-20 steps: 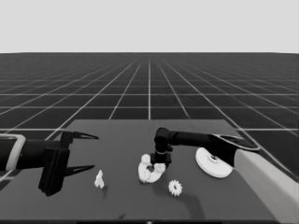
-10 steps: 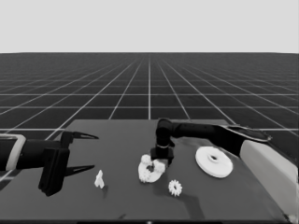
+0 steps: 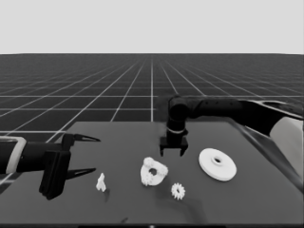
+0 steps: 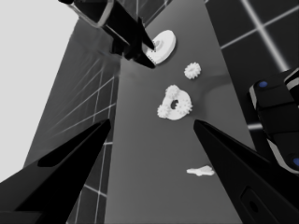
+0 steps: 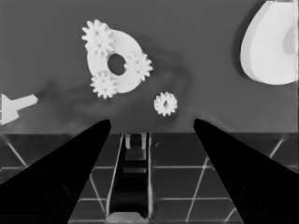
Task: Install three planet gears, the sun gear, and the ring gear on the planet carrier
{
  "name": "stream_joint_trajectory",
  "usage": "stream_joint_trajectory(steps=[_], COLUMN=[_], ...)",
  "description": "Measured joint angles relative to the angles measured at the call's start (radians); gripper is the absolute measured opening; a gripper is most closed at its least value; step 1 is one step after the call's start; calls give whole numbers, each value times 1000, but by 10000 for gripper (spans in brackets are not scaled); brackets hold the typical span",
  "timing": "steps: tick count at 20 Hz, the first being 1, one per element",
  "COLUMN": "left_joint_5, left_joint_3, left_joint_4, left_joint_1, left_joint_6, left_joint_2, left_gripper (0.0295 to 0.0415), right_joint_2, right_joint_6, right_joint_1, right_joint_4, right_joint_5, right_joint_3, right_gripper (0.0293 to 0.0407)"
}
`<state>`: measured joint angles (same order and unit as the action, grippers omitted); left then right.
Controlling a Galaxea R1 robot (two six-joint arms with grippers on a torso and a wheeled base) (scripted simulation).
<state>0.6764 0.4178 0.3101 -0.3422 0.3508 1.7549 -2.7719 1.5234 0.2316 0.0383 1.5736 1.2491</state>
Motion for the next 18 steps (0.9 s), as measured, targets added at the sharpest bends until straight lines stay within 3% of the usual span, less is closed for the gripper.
stream_joint_trajectory(steps=[3,9,10,11,12,14,18], left_joint_5=[0,0,0,0,0,0,0], left_joint_3=[0,0,0,0,0,0,0], left_joint_4=[0,0,0,0,0,0,0], left_joint_1=[0,0,0,0,0,0,0], left_joint_6=[0,0,0,0,0,0,0], left_joint_2=[0,0,0,0,0,0,0], left_gripper=[385,385,385,385,385,385,385], right_joint_2=[125,153,156,152,146,135,129], right_joint_6=[102,122,140,110,71,27,6], right_joint_1=[22,30,-153,-312,-396,-463,-489], right_joint_4=[21,28,-195,-331,-405,-465,-490], right_joint_5=[-6,-9,7,16,9,-10,-23], right_joint_3=[-227,-276,-294,-263,-217,-159,-128], right_gripper=[385,385,385,385,385,385,385])
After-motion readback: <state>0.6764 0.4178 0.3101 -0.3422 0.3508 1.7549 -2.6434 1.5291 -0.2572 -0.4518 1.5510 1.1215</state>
